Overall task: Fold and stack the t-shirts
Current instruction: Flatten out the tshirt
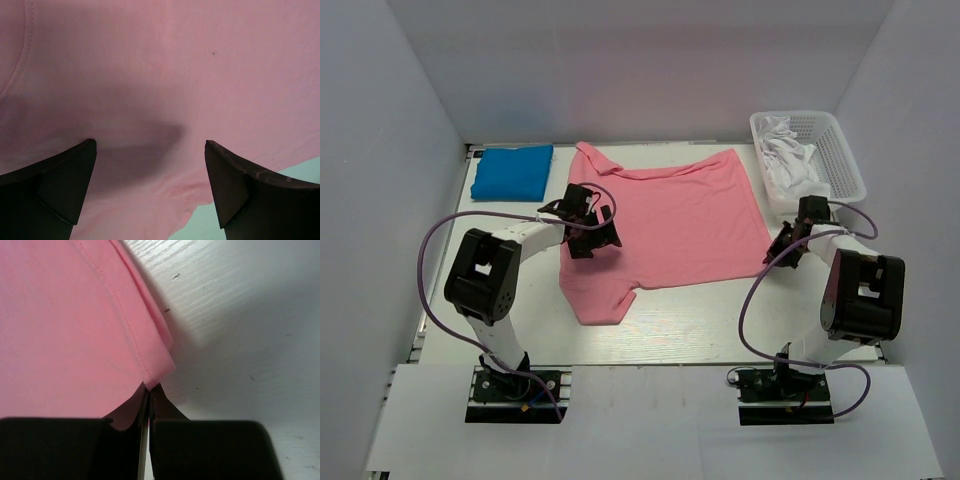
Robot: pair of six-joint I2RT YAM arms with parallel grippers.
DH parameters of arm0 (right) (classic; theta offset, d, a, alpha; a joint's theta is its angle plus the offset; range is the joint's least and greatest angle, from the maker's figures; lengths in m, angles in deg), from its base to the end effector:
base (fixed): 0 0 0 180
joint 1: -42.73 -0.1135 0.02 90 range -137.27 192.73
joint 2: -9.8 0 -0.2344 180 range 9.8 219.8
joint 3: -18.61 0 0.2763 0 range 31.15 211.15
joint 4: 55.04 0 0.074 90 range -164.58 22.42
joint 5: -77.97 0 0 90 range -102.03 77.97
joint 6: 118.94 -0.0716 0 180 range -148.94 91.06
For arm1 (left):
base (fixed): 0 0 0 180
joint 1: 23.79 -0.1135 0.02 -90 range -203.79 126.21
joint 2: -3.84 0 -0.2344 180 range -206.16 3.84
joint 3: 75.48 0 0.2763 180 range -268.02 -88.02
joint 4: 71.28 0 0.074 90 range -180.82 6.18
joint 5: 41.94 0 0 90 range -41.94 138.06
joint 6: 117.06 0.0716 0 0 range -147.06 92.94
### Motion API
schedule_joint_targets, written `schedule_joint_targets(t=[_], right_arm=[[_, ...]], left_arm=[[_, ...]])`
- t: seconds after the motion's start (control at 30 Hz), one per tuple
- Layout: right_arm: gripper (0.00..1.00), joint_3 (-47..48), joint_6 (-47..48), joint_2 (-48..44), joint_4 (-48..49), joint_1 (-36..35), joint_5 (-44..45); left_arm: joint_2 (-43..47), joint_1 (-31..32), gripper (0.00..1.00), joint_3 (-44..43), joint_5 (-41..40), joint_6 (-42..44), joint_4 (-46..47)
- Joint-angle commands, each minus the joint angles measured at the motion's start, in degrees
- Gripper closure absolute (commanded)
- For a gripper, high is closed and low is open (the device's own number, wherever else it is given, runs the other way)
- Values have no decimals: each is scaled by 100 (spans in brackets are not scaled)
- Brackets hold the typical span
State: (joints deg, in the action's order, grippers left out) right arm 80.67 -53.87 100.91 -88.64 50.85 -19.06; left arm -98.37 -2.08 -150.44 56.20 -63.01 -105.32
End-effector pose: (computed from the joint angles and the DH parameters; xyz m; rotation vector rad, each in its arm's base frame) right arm 0.3306 -0.0383 0.0848 0.7227 2.5764 0.2577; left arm 0.3538 -0.1518 0.0890 -0.2886 2.7106 -0.5062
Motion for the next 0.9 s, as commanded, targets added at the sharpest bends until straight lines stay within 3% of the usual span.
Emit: schedule_joint_targets(t=[0.0, 0.13, 0.17, 0.3, 0.37, 0.43, 0.47, 0.53, 0.7, 0.87], right_arm=[[99, 558, 14, -268, -1062, -3, 640], [98, 1033, -100, -523, -1934, -21, 1335], [90, 1234, -91, -585, -2102, -21, 1449], [86, 1429, -222, -638, -2525, -21, 1756], [74, 1473, -398, -542, -2876, -21, 2238], [71, 1526, -644, -428, -3227, -12, 2712], [47, 1578, -784, -393, -3307, -3, 2959], [14, 1666, -803, -314, -3439, -3, 3189], [10, 1684, -200, -576, -2870, -38, 2357], [10, 1499, 146, -911, -1913, -214, 242]], left_arm=[[17, -36, 0, 186, -436, -18, -21], [-88, -36, 0, 186, -515, -18, -74], [-88, -36, 0, 186, -515, 34, -74], [-141, -36, 0, 186, -515, 35, -127], [-141, -36, 0, 186, -568, 35, -127], [-141, -36, 0, 186, -568, 35, -179], [-141, -36, 0, 186, -568, 35, -179], [-89, -36, 0, 186, -568, 88, -293], [78, -36, 0, 46, -437, 202, -565], [526, -36, 0, -402, -401, 351, -1162]])
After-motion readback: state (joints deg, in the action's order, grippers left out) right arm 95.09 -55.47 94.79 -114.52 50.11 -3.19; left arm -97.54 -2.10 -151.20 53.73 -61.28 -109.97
